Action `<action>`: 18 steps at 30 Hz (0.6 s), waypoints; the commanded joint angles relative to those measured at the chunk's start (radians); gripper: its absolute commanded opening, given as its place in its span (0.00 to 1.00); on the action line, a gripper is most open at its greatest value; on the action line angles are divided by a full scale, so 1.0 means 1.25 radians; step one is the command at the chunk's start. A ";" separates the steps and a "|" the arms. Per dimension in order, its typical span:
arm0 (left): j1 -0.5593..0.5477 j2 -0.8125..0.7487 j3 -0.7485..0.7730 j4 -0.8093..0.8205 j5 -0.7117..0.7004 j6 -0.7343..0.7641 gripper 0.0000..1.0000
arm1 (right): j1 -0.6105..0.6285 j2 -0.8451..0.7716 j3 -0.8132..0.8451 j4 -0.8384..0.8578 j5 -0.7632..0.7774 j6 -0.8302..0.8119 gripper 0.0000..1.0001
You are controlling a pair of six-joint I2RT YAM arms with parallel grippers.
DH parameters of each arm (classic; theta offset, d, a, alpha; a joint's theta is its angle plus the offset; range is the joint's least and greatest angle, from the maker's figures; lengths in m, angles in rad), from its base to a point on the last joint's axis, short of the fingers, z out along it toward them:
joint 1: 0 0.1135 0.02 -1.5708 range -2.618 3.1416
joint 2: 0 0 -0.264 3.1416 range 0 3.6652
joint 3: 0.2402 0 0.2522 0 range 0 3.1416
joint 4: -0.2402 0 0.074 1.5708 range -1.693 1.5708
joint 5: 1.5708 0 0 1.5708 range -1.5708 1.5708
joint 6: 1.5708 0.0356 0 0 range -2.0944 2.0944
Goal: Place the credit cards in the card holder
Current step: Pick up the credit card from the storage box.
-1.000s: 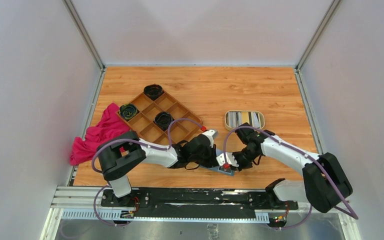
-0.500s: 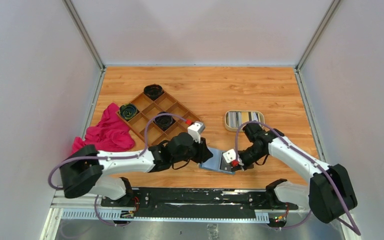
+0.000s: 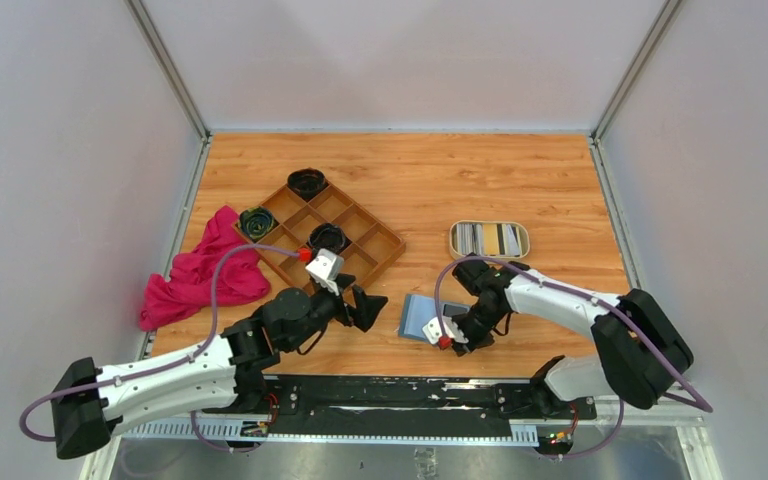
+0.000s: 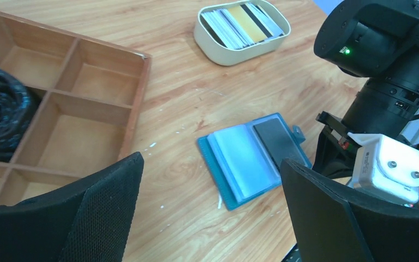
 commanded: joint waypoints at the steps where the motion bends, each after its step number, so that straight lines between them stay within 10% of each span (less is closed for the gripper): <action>1: 0.005 -0.089 -0.055 -0.013 -0.067 0.073 1.00 | 0.027 0.030 0.009 0.047 0.092 0.078 0.00; 13: 0.005 -0.151 -0.127 -0.014 -0.121 0.052 1.00 | 0.007 0.042 0.026 0.153 0.313 0.222 0.01; 18: 0.006 -0.171 -0.147 -0.012 -0.124 0.026 1.00 | -0.013 0.007 0.033 0.080 0.191 0.188 0.08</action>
